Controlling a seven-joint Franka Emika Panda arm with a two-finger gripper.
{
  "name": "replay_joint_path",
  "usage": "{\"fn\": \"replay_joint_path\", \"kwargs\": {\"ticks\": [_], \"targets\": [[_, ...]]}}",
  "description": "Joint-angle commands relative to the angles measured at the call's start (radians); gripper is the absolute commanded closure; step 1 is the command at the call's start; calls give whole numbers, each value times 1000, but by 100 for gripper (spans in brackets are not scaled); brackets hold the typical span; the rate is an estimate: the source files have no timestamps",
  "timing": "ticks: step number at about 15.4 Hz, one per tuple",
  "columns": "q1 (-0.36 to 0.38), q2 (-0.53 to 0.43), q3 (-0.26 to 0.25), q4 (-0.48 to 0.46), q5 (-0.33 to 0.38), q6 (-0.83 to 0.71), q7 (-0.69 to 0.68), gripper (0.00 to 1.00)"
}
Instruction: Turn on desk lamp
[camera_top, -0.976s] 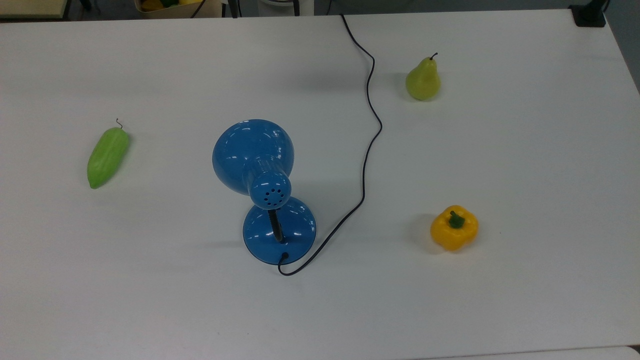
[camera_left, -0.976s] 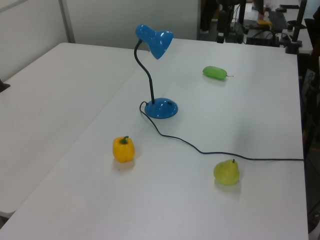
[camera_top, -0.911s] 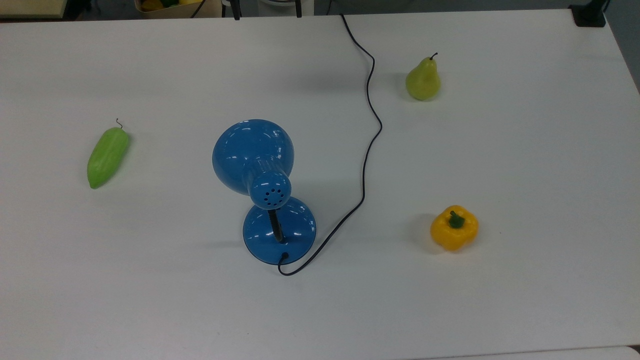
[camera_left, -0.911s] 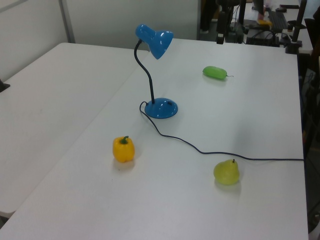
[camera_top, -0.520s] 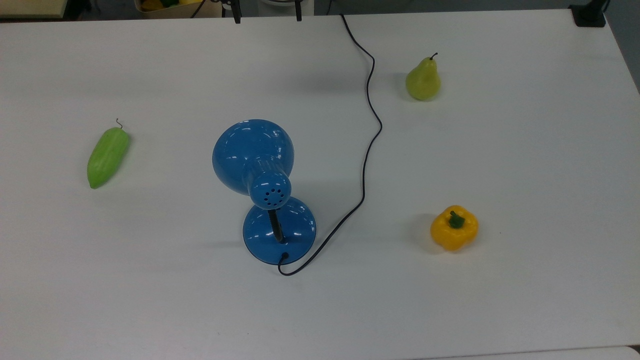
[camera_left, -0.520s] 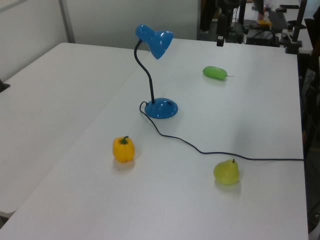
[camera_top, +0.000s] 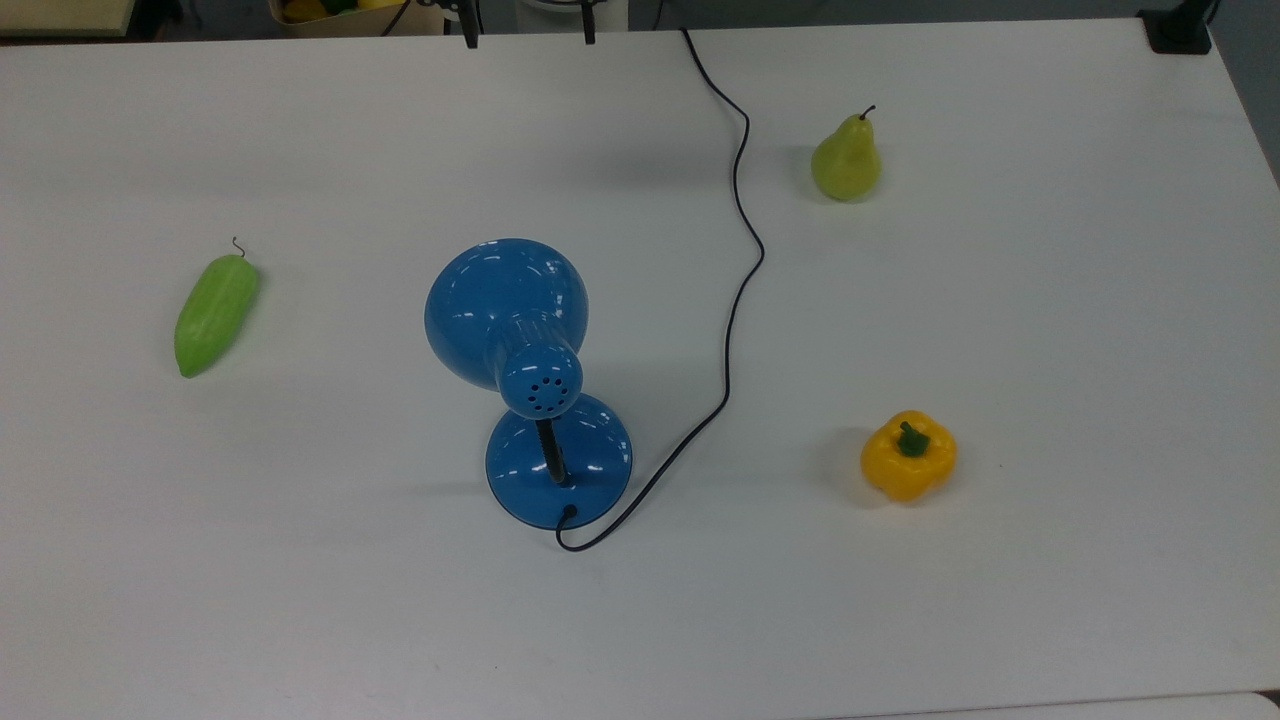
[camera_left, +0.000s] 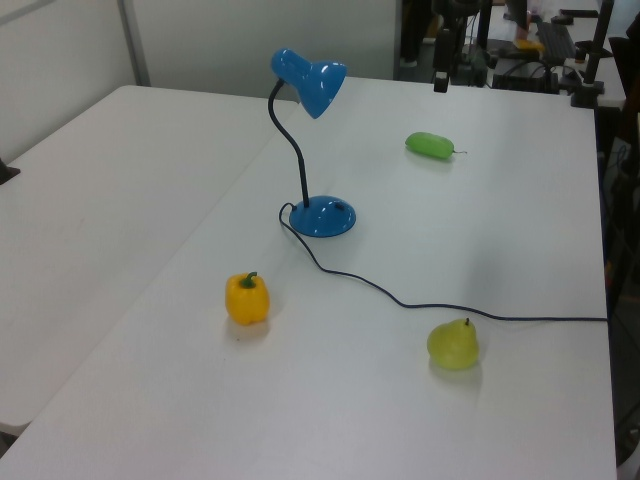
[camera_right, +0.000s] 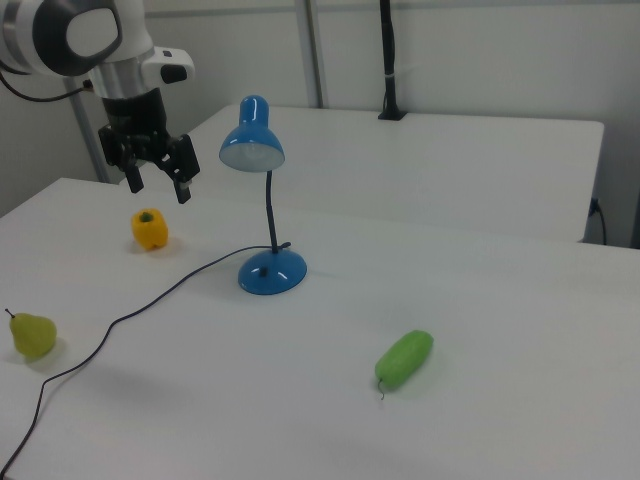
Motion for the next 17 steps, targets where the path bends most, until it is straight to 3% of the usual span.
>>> {"fn": "replay_joint_path", "kwargs": {"ticks": [1,2,3,5,17], "targets": [[8,-6,-3,-23,13,79,-1,51],[9,-6,-1,-24,16,93,12,71],[9,-6,-1,-24,16,95,19,84],[11,-6,3,-27,16,95,18,97],[14,30,3,-53,9,99,23,100]]}}
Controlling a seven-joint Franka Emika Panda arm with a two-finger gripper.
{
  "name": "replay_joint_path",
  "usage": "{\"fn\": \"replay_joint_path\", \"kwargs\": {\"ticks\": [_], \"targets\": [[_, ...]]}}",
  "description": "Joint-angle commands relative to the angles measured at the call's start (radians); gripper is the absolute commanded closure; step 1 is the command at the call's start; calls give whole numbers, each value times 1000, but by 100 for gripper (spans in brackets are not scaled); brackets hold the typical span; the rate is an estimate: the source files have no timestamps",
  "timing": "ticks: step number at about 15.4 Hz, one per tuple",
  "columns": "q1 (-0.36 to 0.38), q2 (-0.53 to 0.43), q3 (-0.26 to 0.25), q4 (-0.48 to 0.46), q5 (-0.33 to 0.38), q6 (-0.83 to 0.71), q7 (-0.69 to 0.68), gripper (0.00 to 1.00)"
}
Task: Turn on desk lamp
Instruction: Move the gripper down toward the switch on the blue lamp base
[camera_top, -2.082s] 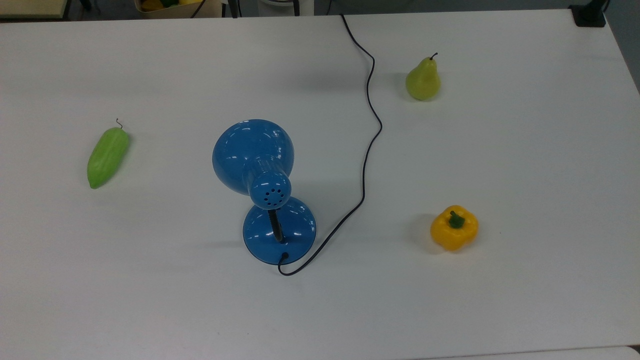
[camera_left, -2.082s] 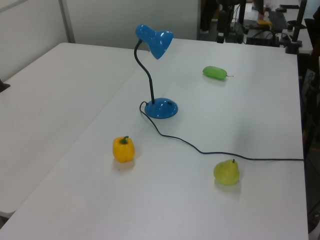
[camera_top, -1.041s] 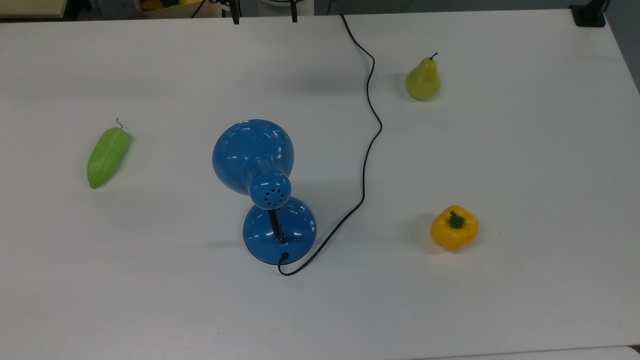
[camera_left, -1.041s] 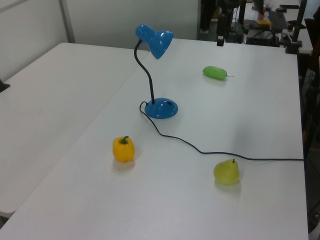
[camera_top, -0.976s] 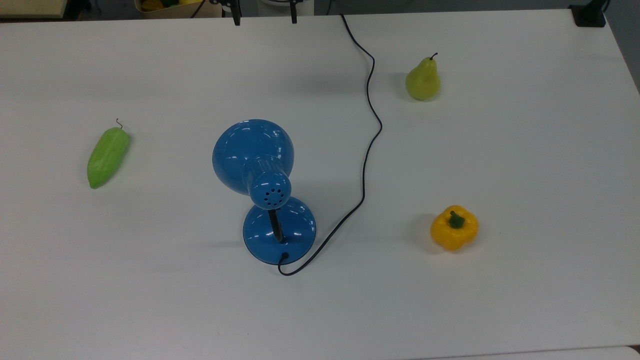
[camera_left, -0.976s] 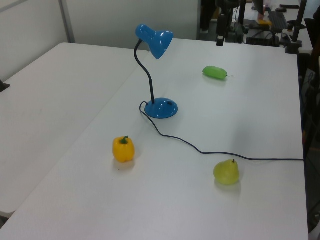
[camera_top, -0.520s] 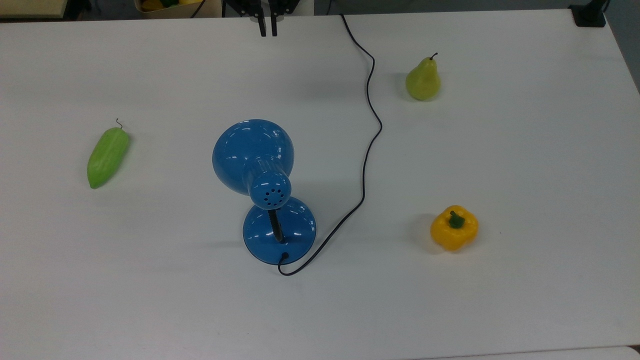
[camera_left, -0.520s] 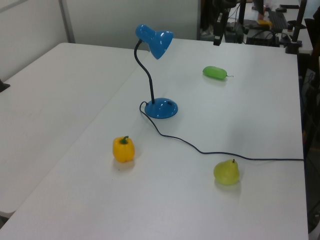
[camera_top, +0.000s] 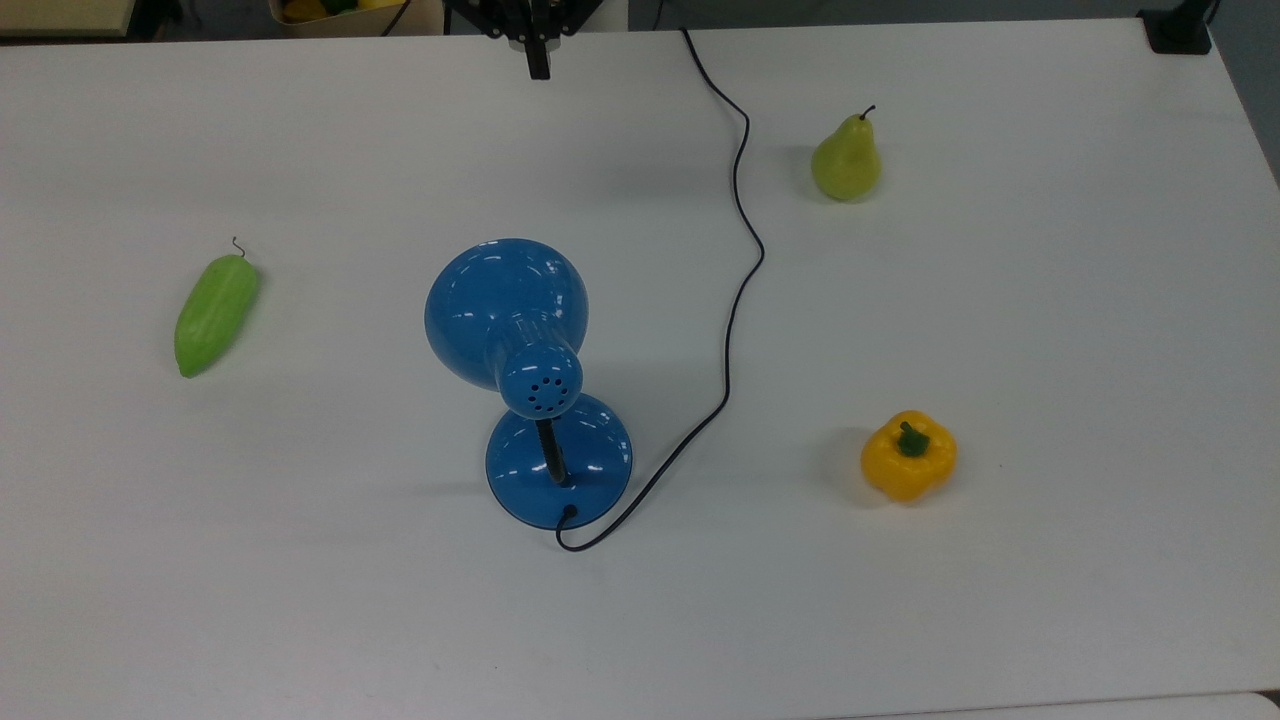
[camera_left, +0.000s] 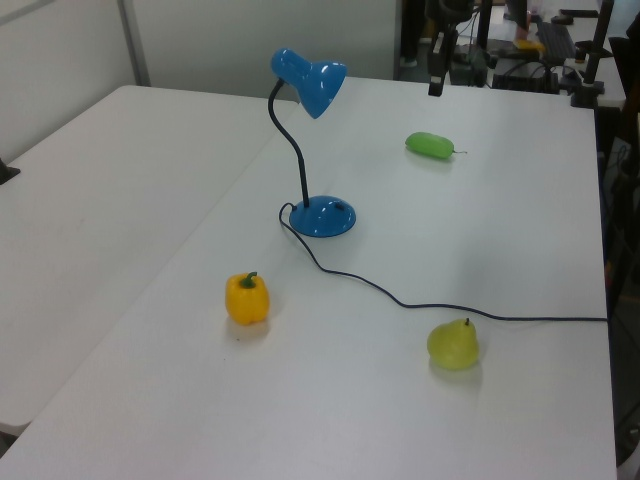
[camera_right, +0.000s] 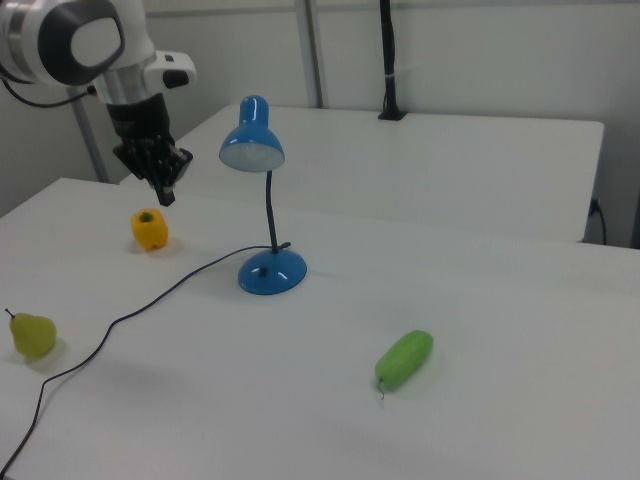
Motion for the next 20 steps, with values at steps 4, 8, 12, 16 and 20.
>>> {"fn": "replay_joint_path", "kwargs": {"ticks": [4,8,12,16,20], "targets": [[11,43,-3,-144,-2,245,1,100],[31,111,-3,-187,-67,372,7,100],[31,197,-3,-190,-67,500,16,100],[31,269,-3,-192,-68,659,16,100],[31,332,-3,-192,-73,800,14,100]]}}
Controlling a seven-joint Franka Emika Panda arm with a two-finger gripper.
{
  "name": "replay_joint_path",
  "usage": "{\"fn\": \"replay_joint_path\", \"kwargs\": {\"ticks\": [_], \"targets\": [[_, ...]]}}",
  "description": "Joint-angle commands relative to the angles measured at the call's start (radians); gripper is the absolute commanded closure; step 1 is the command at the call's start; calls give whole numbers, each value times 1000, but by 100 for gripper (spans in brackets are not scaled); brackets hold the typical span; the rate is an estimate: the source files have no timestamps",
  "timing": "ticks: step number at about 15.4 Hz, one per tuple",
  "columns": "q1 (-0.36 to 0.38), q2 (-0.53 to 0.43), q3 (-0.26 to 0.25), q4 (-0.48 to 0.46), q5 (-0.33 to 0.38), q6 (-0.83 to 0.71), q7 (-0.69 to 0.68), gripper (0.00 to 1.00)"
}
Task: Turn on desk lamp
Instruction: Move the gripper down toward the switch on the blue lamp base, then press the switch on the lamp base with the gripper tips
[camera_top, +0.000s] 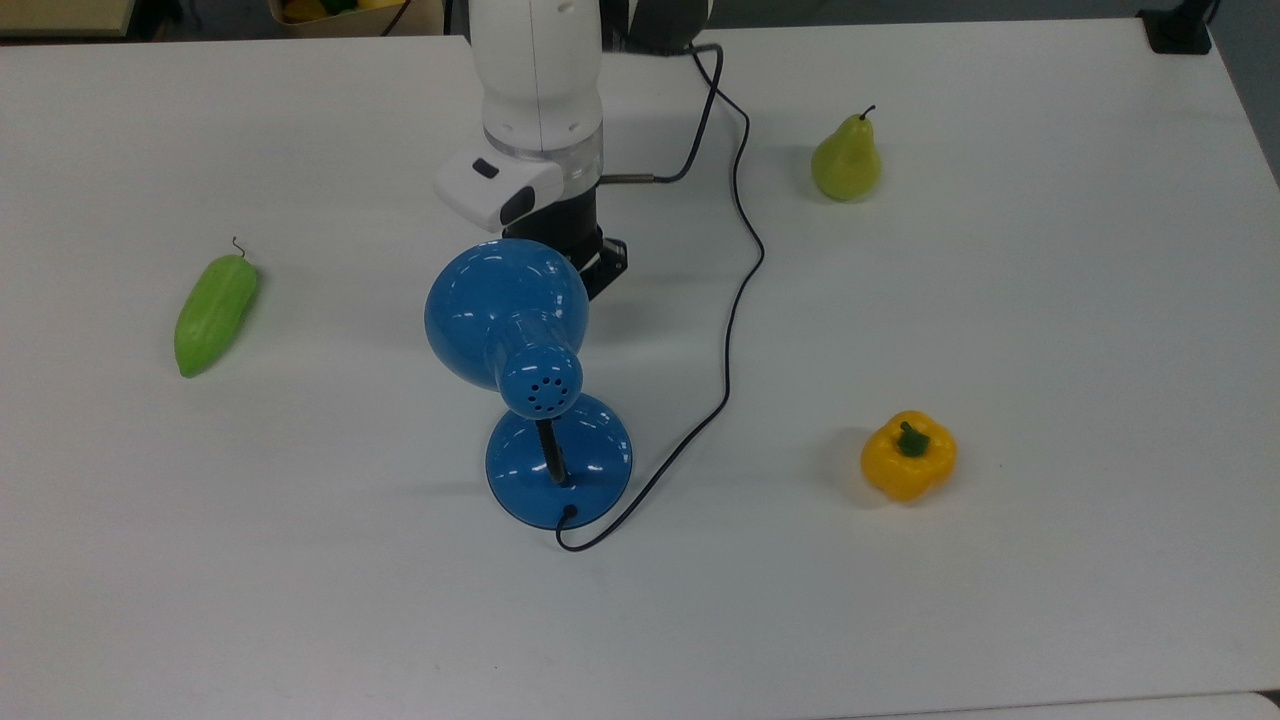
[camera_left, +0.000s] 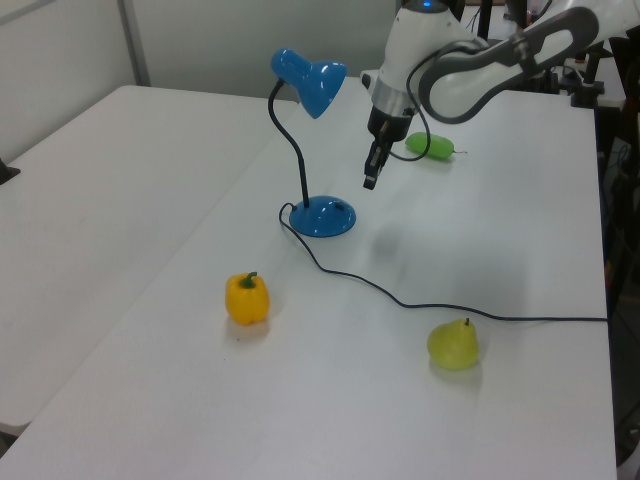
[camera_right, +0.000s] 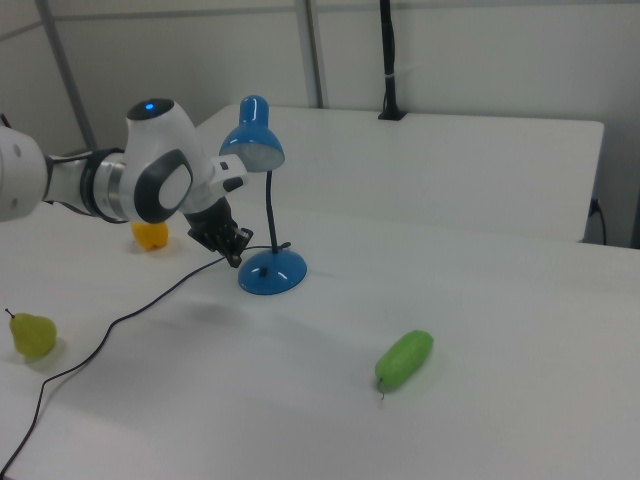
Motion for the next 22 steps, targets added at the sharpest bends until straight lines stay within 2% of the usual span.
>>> {"fn": "replay_joint_path", "kwargs": {"ticks": [1,9,22], "targets": [[6,45,-4,-7,-21,129,14,100],[3,131,-4,2,-21,339,14,100],[-6,180,-4,18,-31,388,14,100]]}}
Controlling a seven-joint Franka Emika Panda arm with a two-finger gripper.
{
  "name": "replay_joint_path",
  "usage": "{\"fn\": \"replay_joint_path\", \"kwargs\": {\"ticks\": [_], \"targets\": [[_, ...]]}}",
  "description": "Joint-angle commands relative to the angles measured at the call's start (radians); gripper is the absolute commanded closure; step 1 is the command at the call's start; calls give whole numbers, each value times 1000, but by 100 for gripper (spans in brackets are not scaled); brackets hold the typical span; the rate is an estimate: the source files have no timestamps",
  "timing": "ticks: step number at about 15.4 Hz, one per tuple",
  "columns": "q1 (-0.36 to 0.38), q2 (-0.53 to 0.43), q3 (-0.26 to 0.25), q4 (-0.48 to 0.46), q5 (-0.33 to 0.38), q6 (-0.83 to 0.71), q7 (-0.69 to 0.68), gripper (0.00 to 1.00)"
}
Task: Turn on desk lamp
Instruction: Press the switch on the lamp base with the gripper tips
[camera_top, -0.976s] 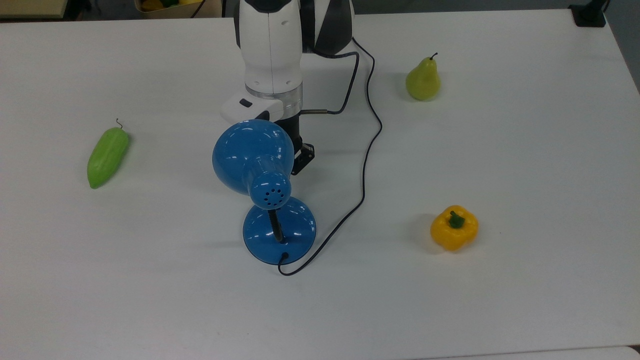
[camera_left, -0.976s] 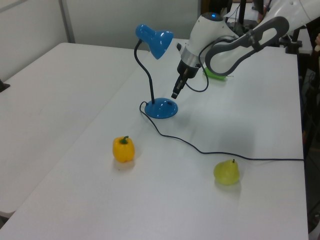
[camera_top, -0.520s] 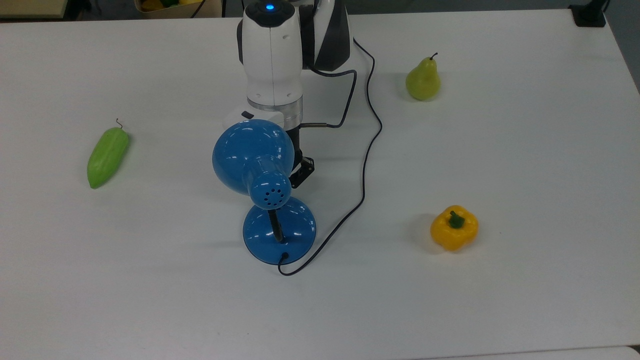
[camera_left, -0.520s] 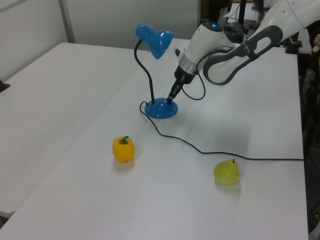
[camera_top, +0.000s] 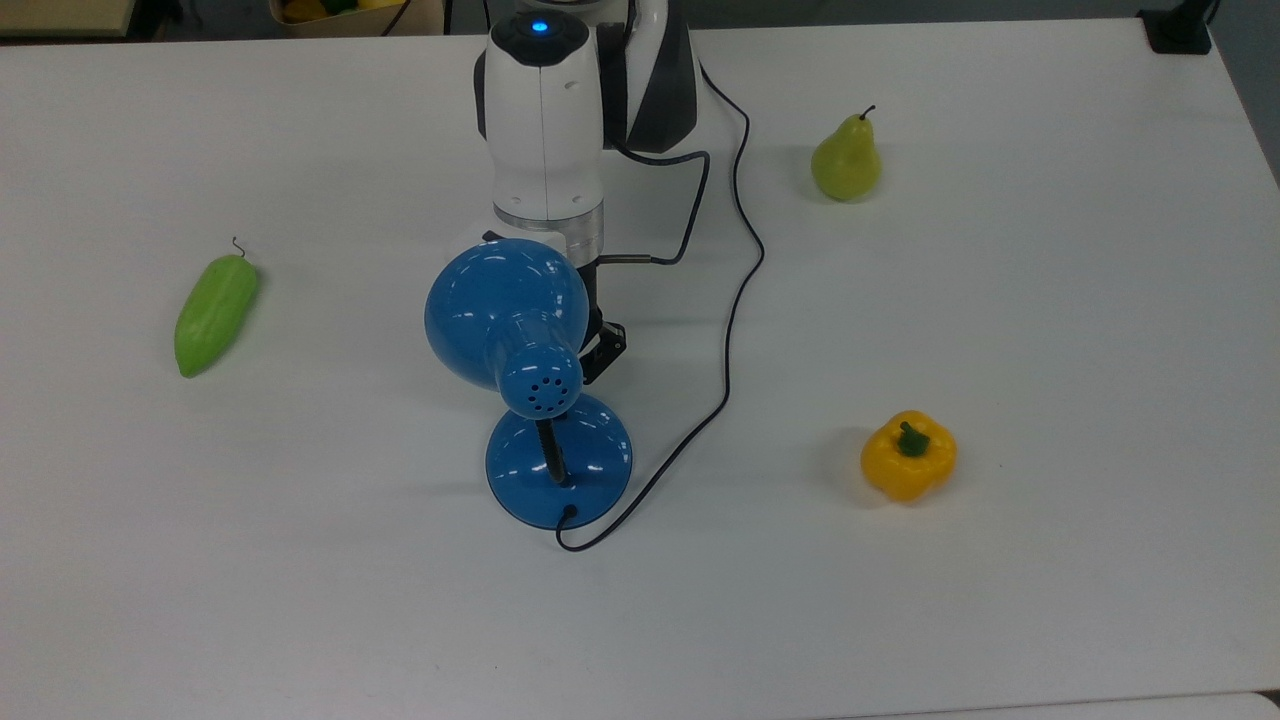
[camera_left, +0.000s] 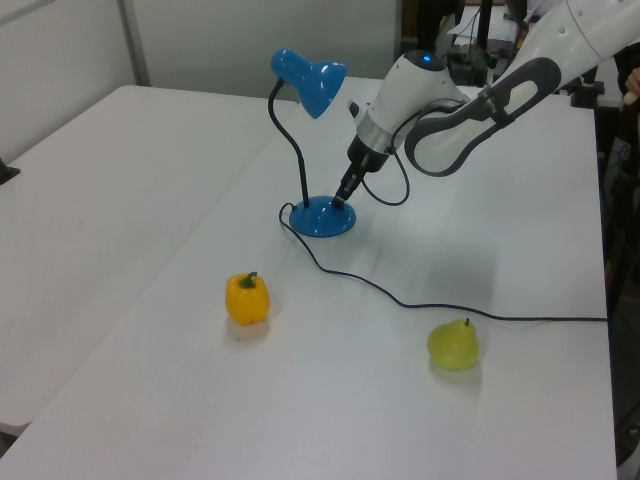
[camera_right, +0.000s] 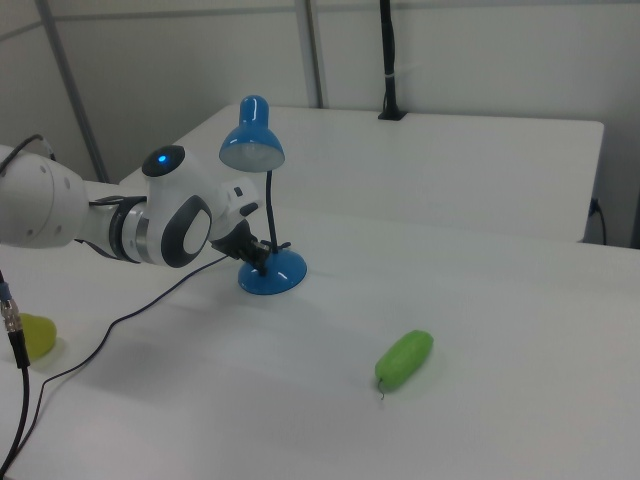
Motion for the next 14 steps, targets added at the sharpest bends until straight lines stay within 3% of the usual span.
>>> {"fn": "replay_joint_path", "kwargs": {"ticks": [1,14], "targets": [[-1,21,-3,13,-25,22,14,100],[-1,50,-3,11,-43,69,13,100]]}}
